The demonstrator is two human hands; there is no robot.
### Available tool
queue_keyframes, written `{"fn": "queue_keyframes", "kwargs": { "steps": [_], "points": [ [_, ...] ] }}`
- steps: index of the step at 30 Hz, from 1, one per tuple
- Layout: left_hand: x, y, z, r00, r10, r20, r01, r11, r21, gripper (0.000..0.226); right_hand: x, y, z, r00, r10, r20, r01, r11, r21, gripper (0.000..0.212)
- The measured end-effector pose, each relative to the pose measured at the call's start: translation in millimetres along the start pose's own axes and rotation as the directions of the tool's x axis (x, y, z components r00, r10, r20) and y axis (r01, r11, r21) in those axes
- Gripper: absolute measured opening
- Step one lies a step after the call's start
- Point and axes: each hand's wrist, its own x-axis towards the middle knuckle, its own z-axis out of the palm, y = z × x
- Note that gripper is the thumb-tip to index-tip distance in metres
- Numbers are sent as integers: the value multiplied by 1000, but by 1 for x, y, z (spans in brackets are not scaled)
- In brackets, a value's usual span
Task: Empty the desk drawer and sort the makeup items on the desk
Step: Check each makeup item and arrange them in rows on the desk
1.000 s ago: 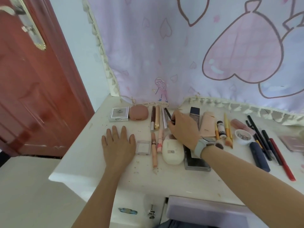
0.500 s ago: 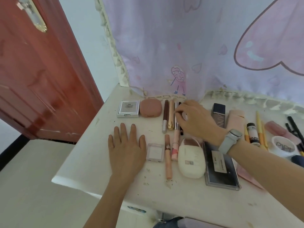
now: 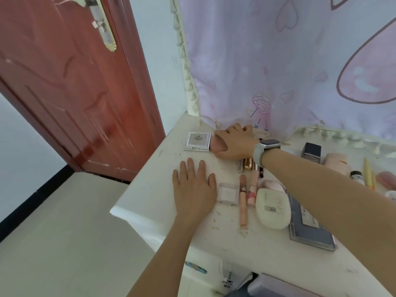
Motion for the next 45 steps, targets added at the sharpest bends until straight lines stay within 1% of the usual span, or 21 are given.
{"fn": "queue_keyframes", "kwargs": {
  "steps": [3,5,6,7,8,9,10,11,12,13,14,15,19,22,29,36,38,39,41,43,45],
  "points": [
    [-1,-1,-1,1000,5,5,-5,1000,-21,85,-13,-1,-9,999,22,-25,-21,999,49,57],
    [-1,-4,-3,1000,16,24,-15,999,-47,77,-26,2,-21,997,50,-51,-38,977,209,65],
    [0,-5,-6,999,16,28,-13,994,-105,70,-35,2,-28,996,58,-71,-33,951,309,68],
    [0,-7,-11,1000,3,16,0,974,-226,63,-45,2,-35,995,52,-90,-13,922,387,71],
    [1,-8,-18,999,-36,5,35,912,-409,56,-55,0,-42,994,34,-103,14,901,433,73],
    [1,-8,-27,996,-89,23,84,778,-622,46,-66,-4,-47,993,12,-115,43,886,461,76],
    [-1,-8,-38,988,-121,95,147,558,-817,38,-76,-10,-51,992,-8,-127,69,871,487,77],
    [-3,-8,-49,978,-87,191,209,283,-936,35,-86,-19,-54,989,-26,-144,97,850,518,77],
    [-6,-9,-57,961,-1,277,277,29,-961,40,-94,-28,-56,986,-37,-161,121,827,550,76],
    [-9,-9,-63,939,94,330,341,-165,-925,47,-101,-38,-57,983,-44,-176,139,808,572,74],
    [-12,-10,-67,922,165,350,384,-281,-880,53,-106,-48,-56,982,-43,-184,144,800,582,73],
    [-15,-11,-71,911,219,351,408,-335,-849,58,-109,-57,-55,982,-32,-188,138,800,584,73],
    [-25,-21,-80,892,277,357,448,-444,-776,61,-115,-78,-47,983,12,-185,105,789,605,74],
    [-27,-28,-83,888,244,390,460,-484,-744,59,-113,-79,-46,976,-97,-194,192,801,567,66],
    [-19,-36,-88,865,218,452,500,-441,-746,41,-101,-76,-49,976,-159,-150,217,788,577,56],
    [-6,-51,-85,851,213,481,523,-440,-730,43,-79,-86,-41,969,-202,-143,248,802,544,51],
    [-2,-56,-84,847,205,491,528,-437,-728,43,-72,-89,-40,967,-206,-149,254,803,539,43],
    [0,-59,-84,843,202,498,532,-441,-723,43,-69,-90,-40,969,-190,-160,248,792,557,38],
    [3,-66,-82,834,196,516,544,-456,-705,42,-63,-90,-44,971,-161,-175,236,750,618,37],
    [7,-74,-80,822,193,536,561,-439,-702,39,-60,-90,-47,970,-174,-168,241,735,634,36],
    [12,-80,-79,801,194,567,591,-413,-693,41,-55,-90,-44,972,-163,-171,234,758,608,35]
  ]
}}
